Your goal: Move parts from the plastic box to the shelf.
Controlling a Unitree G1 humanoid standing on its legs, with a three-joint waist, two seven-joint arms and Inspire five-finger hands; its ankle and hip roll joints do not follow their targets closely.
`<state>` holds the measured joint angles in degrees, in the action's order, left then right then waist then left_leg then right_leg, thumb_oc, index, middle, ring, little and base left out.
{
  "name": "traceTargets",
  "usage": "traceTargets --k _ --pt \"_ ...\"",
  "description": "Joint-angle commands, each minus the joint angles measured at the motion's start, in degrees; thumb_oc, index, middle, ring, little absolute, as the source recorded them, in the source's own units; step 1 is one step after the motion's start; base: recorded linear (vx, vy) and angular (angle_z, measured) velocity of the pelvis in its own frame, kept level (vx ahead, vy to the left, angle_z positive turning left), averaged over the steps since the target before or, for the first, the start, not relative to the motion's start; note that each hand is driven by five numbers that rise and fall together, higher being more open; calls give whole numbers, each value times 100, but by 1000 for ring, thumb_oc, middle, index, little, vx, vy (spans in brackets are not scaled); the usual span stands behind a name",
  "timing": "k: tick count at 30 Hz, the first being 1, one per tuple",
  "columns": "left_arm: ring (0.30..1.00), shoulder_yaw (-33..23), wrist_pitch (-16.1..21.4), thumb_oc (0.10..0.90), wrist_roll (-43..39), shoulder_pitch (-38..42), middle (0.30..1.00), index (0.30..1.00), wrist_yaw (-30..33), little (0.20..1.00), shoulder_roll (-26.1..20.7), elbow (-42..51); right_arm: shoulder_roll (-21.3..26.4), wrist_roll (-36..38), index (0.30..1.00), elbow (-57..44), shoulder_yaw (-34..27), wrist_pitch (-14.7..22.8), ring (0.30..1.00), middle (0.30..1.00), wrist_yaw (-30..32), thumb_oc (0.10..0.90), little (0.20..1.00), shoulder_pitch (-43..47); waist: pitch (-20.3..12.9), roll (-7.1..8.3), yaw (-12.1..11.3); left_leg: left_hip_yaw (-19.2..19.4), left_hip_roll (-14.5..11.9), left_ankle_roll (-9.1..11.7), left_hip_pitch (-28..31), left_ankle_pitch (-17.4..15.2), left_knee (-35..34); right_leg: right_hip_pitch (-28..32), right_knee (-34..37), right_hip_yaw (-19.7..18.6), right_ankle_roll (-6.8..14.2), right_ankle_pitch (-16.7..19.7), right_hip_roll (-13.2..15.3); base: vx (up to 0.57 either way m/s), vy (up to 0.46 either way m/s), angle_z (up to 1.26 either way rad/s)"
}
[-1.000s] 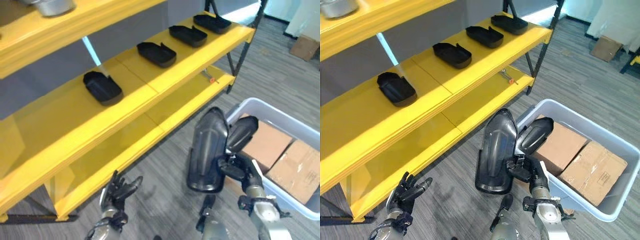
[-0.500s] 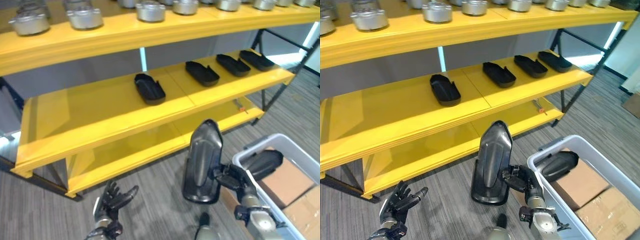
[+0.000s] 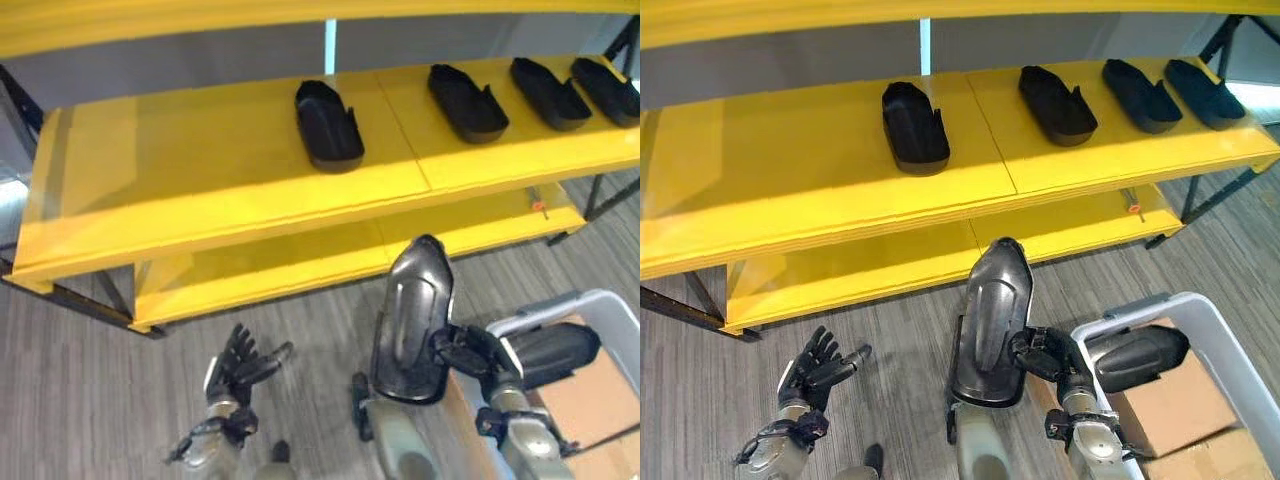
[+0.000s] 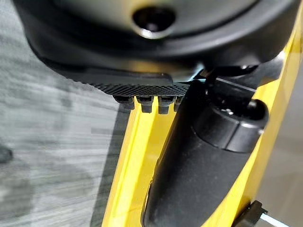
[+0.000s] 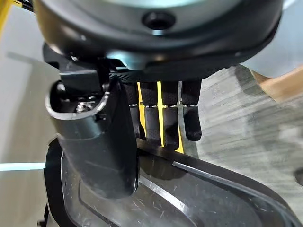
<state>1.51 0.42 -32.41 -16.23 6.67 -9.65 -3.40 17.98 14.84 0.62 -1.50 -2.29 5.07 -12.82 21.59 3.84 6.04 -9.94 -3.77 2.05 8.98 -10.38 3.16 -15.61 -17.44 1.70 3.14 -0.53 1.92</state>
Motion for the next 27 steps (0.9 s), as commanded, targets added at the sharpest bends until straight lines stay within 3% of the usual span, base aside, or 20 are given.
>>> traceTargets --k 1,12,14,18,20,21,22,23,26,27 --pt "1000 -174 562 900 67 -118 1000 1000 -56 1000 -230 665 170 400 300 -869 -346 834 300 300 78 400 300 270 -505 121 49 62 957 -420 242 207 -465 182 1231 207 406 912 129 135 -112 1" --pt "1000 -10 560 900 -35 118 1000 1000 95 1000 -302 699 211 401 300 -842 -353 876 300 300 240 400 300 406 -556 45 99 21 591 -200 295 41 -357 282 1070 499 264 507 60 122 -91 22" --pt "1000 14 570 900 -86 126 1000 1000 121 1000 -241 676 222 409 300 -817 -294 889 300 300 246 400 300 460 -562 43 73 106 578 -89 167 38 209 467 1102 464 172 365 -16 124 -60 11" --pt "1000 43 652 900 -208 185 1000 1000 108 1000 -236 722 327 475 300 -792 -270 956 300 300 277 400 300 570 -326 184 -141 342 881 351 -876 727 2256 935 1325 460 34 279 53 3 -34 6" --pt "1000 23 643 900 -264 199 1000 1000 126 1000 -270 753 327 461 300 -765 -304 974 300 300 354 400 300 597 -206 306 -215 708 558 278 -1304 809 2545 1087 1375 491 21 227 148 6 -48 -7" --pt "1000 -9 621 900 -295 211 1000 1000 142 1000 -283 770 303 452 300 -745 -321 993 300 300 417 400 300 615 -194 376 -229 941 170 169 -1445 757 2374 1184 1423 507 69 209 242 97 24 3" --pt "1000 -75 597 900 -327 191 1000 1000 158 1000 -288 792 260 460 300 -735 -343 997 300 300 458 400 300 613 -194 425 -262 1074 -331 100 -1457 640 1726 1274 1465 495 156 172 333 123 82 30" --pt "1000 -112 614 900 -322 147 1000 1000 172 1000 -297 800 232 467 300 -723 -345 975 300 300 471 400 300 594 -222 473 -285 1095 -504 120 -1403 676 1270 1300 1507 444 227 197 384 131 166 49" --pt "1000 -222 649 900 -282 164 1000 1000 352 1000 -310 779 222 411 300 -687 -339 949 300 300 560 400 300 607 -288 283 -405 964 -1341 547 -1525 1923 -270 1337 1498 276 385 61 429 127 233 25" --pt "1000 -221 650 900 -282 161 1000 1000 354 1000 -308 779 225 412 300 -687 -338 949 300 300 561 400 300 603 -291 276 -408 975 -1354 558 -1483 1961 -343 1339 1494 276 379 53 418 188 290 -23"
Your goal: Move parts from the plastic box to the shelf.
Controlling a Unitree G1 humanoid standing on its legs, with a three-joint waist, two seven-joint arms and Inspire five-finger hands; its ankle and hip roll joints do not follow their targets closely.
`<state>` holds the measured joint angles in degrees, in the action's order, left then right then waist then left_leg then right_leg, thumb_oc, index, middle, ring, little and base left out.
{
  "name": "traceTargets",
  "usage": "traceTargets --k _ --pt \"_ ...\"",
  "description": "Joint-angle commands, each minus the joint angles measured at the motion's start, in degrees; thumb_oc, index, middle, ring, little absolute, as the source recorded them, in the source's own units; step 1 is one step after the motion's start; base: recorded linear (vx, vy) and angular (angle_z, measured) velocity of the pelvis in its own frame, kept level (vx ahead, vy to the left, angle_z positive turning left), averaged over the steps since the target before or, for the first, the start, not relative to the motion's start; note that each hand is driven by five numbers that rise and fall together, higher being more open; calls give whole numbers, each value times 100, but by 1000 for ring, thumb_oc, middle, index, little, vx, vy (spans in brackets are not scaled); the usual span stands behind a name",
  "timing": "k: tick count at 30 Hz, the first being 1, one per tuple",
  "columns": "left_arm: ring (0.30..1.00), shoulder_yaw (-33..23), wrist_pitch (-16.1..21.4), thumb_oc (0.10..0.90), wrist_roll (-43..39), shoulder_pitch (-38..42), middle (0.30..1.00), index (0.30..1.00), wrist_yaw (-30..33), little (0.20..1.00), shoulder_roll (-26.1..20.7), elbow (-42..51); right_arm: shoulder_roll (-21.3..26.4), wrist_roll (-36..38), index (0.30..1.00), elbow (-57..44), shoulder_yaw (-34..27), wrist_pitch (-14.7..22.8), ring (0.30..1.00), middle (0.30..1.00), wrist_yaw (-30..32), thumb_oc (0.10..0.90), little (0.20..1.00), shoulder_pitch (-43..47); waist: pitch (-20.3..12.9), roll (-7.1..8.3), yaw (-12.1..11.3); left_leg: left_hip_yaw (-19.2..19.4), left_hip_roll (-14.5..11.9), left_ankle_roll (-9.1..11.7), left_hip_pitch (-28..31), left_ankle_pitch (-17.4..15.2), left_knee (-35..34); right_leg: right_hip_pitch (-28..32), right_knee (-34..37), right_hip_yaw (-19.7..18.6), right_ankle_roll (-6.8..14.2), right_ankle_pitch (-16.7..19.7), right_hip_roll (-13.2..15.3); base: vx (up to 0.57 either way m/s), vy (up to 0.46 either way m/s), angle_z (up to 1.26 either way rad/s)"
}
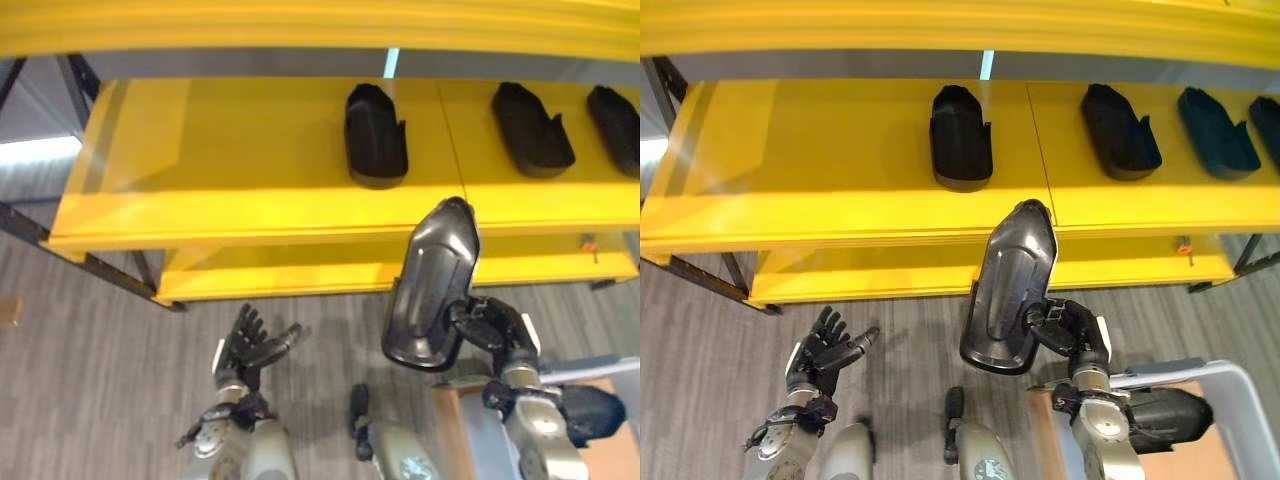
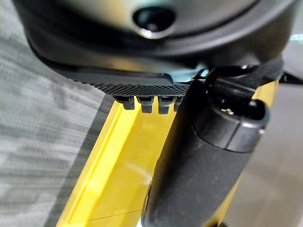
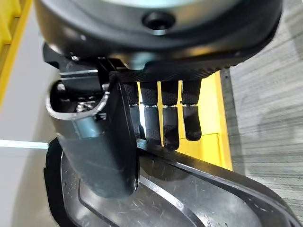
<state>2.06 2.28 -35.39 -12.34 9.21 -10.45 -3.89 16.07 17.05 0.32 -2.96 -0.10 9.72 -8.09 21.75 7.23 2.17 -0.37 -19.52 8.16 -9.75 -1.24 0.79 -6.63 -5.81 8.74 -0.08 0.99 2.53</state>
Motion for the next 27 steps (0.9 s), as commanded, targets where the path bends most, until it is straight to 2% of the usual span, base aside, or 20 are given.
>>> traceTargets --k 1,2,3,5,9,14,15,21,24,25,27 --pt "1000 -282 474 900 67 -156 1000 1000 140 1000 -229 740 438 129 300 -608 -196 717 300 300 143 400 300 159 -372 -207 -42 215 127 191 380 1355 -470 612 378 -439 780 -187 440 171 321 -44" --pt "1000 -273 487 900 -6 -177 1000 1000 78 1000 -182 713 405 129 300 -643 -135 712 300 300 110 400 300 132 -444 -266 -27 372 104 180 549 1127 -478 668 374 -443 831 -263 489 199 409 -41" --pt "1000 -262 490 900 21 -217 1000 1000 72 1000 -194 722 366 98 300 -656 -116 685 300 300 75 400 300 98 -487 -311 -39 359 120 237 585 1164 -552 690 426 -448 862 -227 513 113 304 -33" --pt "1000 -262 486 900 43 -197 1000 1000 45 1000 -211 803 335 39 300 -690 -101 671 300 300 22 400 300 73 -546 -327 -20 446 327 175 663 1005 -534 728 480 -435 953 -119 701 120 304 -47" --pt "1000 -285 530 900 119 -145 1000 1000 72 1000 -402 855 212 10 300 -691 -45 623 300 300 5 400 300 99 -526 -149 -111 605 718 -55 695 649 -185 851 541 -578 1175 28 1129 108 262 -11" --pt "1000 -337 556 900 142 -29 1000 1000 242 1000 -532 798 106 -26 300 -757 71 571 300 300 -29 400 300 189 -557 9 -157 657 1142 -287 418 269 266 801 488 -513 1350 283 1554 71 224 3" --pt "1000 -353 546 900 152 4 1000 1000 306 1000 -557 781 82 -66 300 -785 126 543 300 300 -57 400 300 230 -573 60 -173 693 1271 -377 360 163 344 732 422 -498 1403 425 1683 49 192 13" --pt "1000 -353 518 900 160 -7 1000 1000 373 1000 -565 802 37 -138 300 -795 288 457 300 300 -132 400 300 332 -584 142 -243 757 1560 -593 358 -52 419 625 226 -499 1466 791 1903 40 158 2" --pt "1000 -341 495 900 168 -22 1000 1000 372 1000 -554 791 44 -174 300 -799 380 434 300 300 -187 400 300 394 -577 148 -272 777 1634 -674 427 -97 380 551 38 -503 1448 898 1925 29 134 -3" --pt "1000 -329 466 900 197 -20 1000 1000 360 1000 -564 775 71 -201 300 -787 500 403 300 300 -226 400 300 498 -536 119 -304 803 1686 -759 553 -131 294 394 -334 -459 1398 1056 1936 13 154 -9" --pt "1000 -327 440 900 211 23 1000 1000 363 1000 -601 750 103 -210 300 -795 634 394 300 300 -263 400 300 636 -436 60 -331 821 1674 -828 691 -157 222 211 -827 -323 1309 1070 1866 21 162 -13"
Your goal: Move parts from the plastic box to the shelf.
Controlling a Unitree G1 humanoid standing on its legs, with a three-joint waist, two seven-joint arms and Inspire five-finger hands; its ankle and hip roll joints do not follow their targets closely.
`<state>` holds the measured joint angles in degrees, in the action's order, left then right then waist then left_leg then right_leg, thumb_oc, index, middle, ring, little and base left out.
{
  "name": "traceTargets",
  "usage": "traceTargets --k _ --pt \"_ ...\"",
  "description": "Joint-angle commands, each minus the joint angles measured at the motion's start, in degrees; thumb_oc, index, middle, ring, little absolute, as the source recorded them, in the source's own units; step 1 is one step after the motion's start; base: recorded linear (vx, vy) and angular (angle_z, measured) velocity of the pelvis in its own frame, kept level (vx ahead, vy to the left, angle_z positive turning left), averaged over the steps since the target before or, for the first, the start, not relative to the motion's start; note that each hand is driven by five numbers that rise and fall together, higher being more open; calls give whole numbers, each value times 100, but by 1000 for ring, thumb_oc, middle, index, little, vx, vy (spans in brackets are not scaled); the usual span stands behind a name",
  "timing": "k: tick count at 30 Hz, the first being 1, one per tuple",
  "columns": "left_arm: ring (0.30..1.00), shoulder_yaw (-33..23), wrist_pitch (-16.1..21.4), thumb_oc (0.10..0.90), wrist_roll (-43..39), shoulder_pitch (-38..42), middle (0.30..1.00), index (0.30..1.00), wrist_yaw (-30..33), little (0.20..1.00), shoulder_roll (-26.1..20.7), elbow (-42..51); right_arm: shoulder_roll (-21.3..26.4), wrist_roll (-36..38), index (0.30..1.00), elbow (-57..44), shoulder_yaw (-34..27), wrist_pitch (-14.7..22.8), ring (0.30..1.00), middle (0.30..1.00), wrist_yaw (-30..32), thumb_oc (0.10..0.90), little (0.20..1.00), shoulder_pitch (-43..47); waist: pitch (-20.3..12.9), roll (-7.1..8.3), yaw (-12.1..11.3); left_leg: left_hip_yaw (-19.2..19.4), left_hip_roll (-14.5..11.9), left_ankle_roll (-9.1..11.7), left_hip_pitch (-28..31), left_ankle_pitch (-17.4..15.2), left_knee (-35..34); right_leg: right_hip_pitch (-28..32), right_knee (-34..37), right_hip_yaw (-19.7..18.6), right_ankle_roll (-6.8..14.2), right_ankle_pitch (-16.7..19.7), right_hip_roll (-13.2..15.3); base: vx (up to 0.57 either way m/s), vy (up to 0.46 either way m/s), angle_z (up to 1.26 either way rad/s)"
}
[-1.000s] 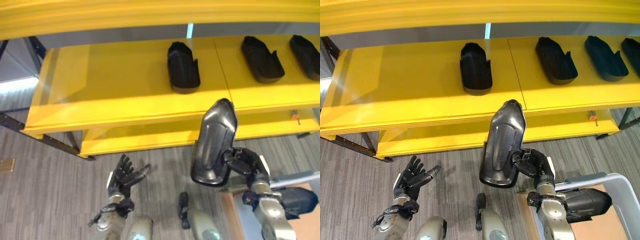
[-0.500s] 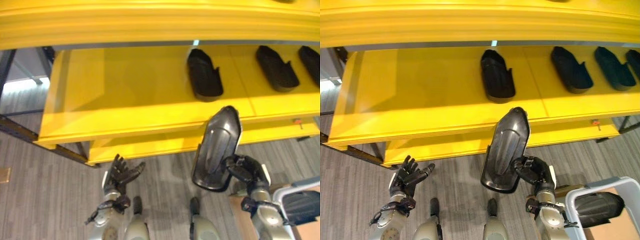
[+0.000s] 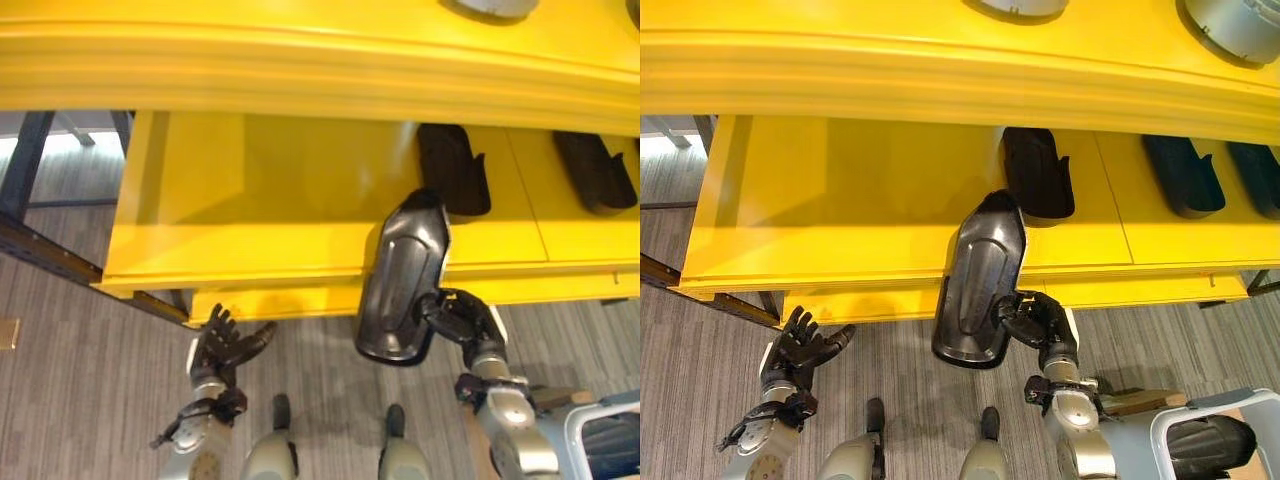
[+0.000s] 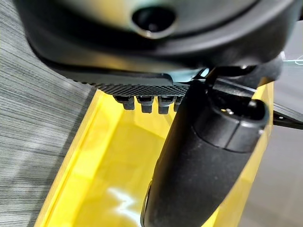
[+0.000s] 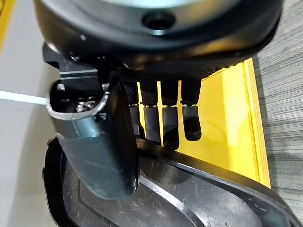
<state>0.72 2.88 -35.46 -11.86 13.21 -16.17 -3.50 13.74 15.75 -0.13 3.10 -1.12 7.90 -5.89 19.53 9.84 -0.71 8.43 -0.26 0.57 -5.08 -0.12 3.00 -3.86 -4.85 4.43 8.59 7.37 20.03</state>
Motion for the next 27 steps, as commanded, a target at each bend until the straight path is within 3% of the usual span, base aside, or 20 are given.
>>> traceTargets --k 1,3,4,7,12,20,27 --pt "1000 -178 375 900 230 -21 1000 1000 -56 1000 -41 730 349 -93 300 -745 69 487 300 300 -101 400 300 453 -184 -228 -40 -68 -249 -72 275 -284 -23 -126 -1017 125 422 420 50 44 82 -20" --pt "1000 -181 379 900 257 25 1000 1000 -78 1000 -66 716 398 -113 300 -742 142 479 300 300 -143 400 300 610 -98 -256 -22 -79 -253 -50 457 -299 -127 -297 -861 263 374 344 -96 95 7 -11" --pt "1000 -156 376 900 224 63 1000 1000 -74 1000 -73 687 449 -95 300 -748 172 467 300 300 -158 400 300 727 -47 -255 20 -117 -227 -2 550 -306 -204 -373 -455 341 362 280 -193 94 -37 -7" --pt "1000 -149 379 900 211 133 1000 1000 -43 1000 -89 611 507 -103 300 -720 234 479 300 300 -163 400 300 846 31 -246 71 -196 -279 86 588 -354 -132 -410 -29 331 387 303 -237 64 -84 22" --pt "1000 -61 392 900 99 76 1000 1000 -137 1000 66 664 702 -93 300 -743 189 435 300 300 -246 400 300 868 -152 -228 -14 -265 -363 245 552 -320 -47 2 284 470 373 92 -325 45 -116 46" --pt "1000 -11 328 900 34 -27 1000 1000 -216 1000 138 709 888 124 300 -649 416 393 300 300 -331 400 300 1409 -335 -332 -152 -336 -807 540 630 -130 -165 333 426 824 199 -317 -584 46 -165 3" --pt "1000 166 326 900 -64 16 1000 1000 -260 1000 77 764 1018 242 300 -519 610 447 300 300 -57 400 300 2383 -170 -469 -269 -449 -943 626 408 -127 63 168 75 922 108 -527 -639 -21 -91 8"
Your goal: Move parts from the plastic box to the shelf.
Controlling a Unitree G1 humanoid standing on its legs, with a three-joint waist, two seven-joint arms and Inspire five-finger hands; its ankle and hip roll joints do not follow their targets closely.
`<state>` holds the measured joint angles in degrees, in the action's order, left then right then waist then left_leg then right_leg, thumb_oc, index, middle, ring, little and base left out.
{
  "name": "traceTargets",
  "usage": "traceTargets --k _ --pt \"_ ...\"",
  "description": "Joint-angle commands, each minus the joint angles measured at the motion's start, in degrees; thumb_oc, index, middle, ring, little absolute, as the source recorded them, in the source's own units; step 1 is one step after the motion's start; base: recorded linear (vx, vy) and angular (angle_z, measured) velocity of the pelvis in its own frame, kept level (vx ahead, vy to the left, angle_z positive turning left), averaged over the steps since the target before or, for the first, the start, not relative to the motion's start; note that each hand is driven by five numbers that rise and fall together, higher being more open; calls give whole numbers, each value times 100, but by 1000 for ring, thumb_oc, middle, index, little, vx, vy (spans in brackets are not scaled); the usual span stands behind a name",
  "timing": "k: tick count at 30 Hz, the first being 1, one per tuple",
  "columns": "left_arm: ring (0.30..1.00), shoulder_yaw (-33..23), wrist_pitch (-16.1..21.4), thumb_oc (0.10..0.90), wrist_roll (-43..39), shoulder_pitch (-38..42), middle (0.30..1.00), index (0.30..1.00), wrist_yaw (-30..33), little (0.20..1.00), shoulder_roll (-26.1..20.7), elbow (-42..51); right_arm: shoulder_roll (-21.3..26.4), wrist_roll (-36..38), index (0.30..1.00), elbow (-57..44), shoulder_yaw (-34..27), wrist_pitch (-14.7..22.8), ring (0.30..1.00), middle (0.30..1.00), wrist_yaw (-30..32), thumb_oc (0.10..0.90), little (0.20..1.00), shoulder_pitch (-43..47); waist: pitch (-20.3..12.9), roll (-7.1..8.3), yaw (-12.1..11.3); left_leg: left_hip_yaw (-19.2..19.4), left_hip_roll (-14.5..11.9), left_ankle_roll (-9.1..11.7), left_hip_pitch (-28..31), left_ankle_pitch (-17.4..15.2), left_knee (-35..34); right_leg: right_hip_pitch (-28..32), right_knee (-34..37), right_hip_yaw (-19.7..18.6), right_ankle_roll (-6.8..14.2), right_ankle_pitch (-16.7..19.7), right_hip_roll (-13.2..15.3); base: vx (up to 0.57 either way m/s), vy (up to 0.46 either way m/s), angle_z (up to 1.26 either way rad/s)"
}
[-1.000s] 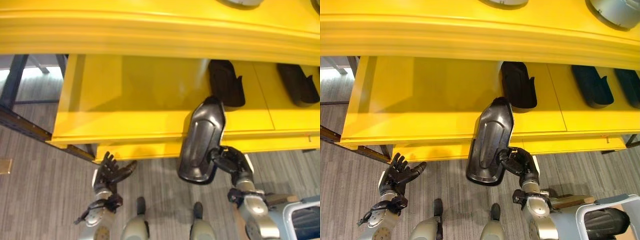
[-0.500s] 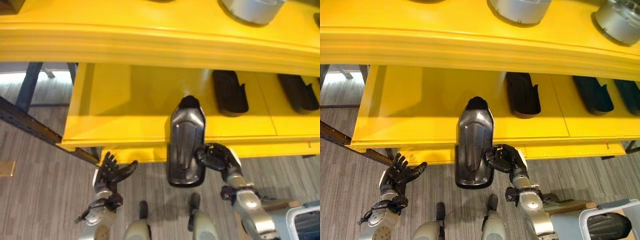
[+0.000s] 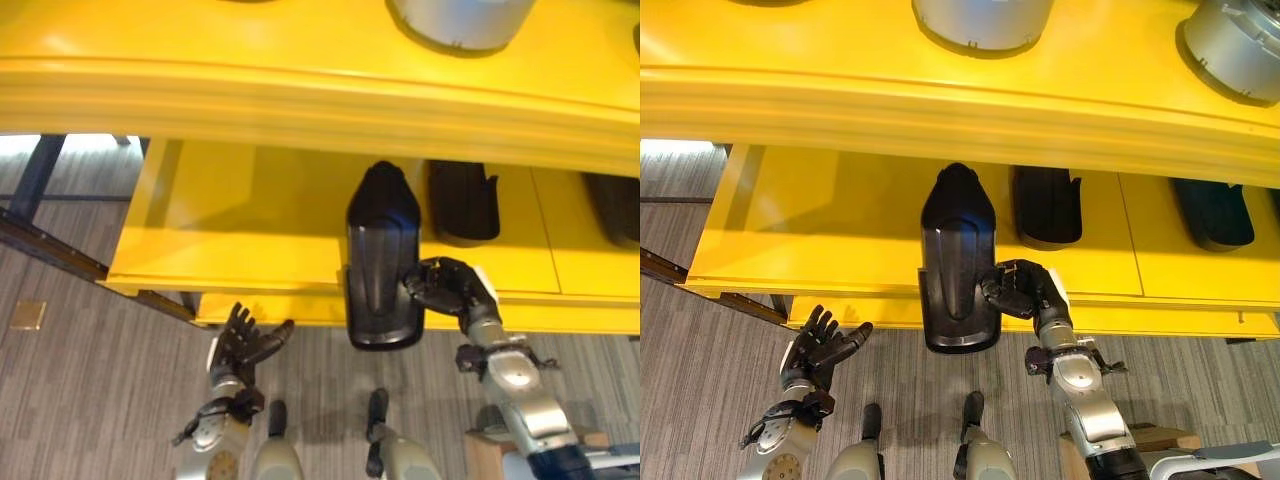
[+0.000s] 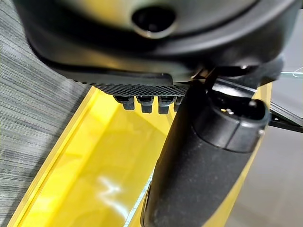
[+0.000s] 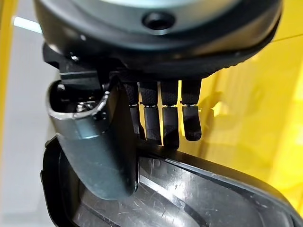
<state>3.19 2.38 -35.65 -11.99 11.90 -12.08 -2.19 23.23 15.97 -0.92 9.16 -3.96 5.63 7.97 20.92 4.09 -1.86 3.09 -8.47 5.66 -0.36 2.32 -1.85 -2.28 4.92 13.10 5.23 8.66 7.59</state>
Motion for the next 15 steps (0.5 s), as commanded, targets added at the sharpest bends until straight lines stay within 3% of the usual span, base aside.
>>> traceTargets --k 1,6,7,15 --pt "1000 -43 381 900 -58 44 1000 1000 -138 1000 -363 647 92 214 300 -407 56 741 300 300 231 400 300 1227 -244 83 -180 64 -132 122 -150 -393 648 -84 -1024 62 432 -682 623 -128 -65 17" --pt "1000 213 441 900 -209 146 1000 1000 -147 1000 -528 677 49 402 300 98 454 739 300 300 516 400 300 2337 68 -1 -299 4 -139 137 -636 -549 1249 -626 -1685 16 388 -800 725 -140 -32 6" --pt "1000 337 461 900 -323 234 1000 1000 -98 1000 -624 698 32 570 300 404 612 712 300 300 714 400 300 2982 267 -45 -382 -48 -140 149 -962 -677 1692 -929 -2095 -23 355 -900 764 -126 -13 13" --pt "1000 557 452 900 -484 412 1000 1000 0 1000 -783 891 -8 954 300 1073 662 757 300 300 1211 400 300 4138 600 -127 -542 -266 -207 86 -1747 -1170 2835 -1635 -3114 -155 250 -1294 810 -96 -5 8"
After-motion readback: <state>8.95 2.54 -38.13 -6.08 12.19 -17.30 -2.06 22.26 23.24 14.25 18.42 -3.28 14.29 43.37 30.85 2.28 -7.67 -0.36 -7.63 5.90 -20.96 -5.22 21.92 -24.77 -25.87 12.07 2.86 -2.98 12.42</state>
